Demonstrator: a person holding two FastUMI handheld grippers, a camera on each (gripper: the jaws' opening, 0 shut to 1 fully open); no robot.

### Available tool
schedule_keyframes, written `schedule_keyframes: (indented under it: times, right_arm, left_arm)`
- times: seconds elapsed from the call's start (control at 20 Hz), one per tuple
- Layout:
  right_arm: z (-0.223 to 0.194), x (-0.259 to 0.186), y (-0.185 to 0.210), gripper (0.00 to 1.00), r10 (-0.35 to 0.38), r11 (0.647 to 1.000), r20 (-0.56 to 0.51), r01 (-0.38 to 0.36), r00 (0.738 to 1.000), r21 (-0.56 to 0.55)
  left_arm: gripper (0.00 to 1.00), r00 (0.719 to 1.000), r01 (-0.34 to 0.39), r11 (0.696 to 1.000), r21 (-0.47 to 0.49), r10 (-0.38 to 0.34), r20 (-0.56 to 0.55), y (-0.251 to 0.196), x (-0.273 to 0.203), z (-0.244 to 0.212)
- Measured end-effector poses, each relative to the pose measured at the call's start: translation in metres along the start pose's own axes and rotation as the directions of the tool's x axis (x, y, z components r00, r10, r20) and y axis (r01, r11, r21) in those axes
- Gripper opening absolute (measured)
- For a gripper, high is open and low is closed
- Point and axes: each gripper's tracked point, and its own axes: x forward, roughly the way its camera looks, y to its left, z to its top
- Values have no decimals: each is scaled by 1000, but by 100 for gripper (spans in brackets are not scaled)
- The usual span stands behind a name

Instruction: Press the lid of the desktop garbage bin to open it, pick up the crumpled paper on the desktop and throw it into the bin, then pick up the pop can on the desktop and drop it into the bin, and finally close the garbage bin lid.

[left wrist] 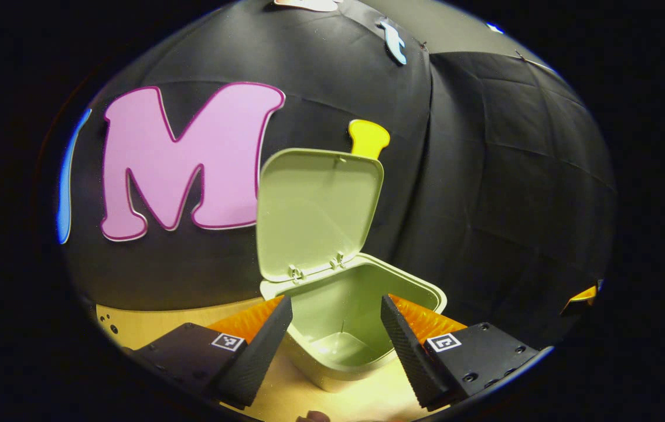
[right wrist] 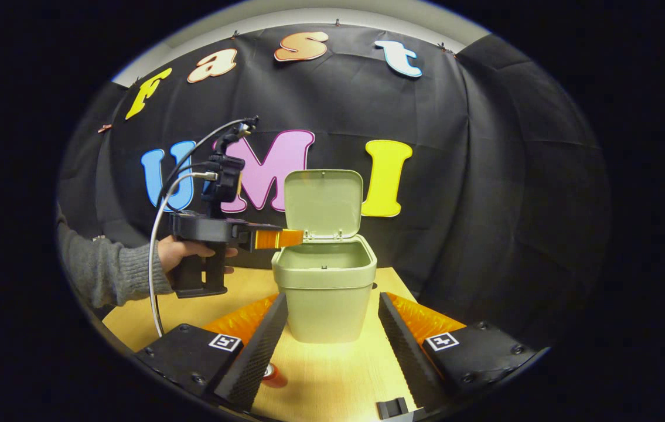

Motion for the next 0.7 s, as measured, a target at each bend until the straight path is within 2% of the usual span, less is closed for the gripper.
schedule_keyframes:
  times: [0.3, 0.45, 0.5, 0.55, 0.7]
  right_arm:
    - [-21, 9, 40, 98, 140, 989, -55, -138, 989, 45]
    - [-42, 11, 63, 97, 221, 975, -120, -217, 968, 43]
    - [-50, 11, 70, 96, 245, 970, -139, -242, 959, 41]
    - [-56, 10, 75, 96, 265, 964, -158, -261, 951, 42]
    - [-80, 12, 90, 97, 300, 953, -213, -300, 930, 34]
  left_arm:
    - [97, 991, -81, 997, -18, 82, 103, 26, -65, 26]
    - [97, 984, -129, 991, -30, 132, 123, 42, -102, 28]
    - [93, 981, -146, 989, -35, 149, 123, 48, -113, 25]
    - [97, 979, -161, 986, -43, 165, 121, 54, -127, 23]
    - [97, 973, -201, 978, -64, 206, 104, 70, -162, 13]
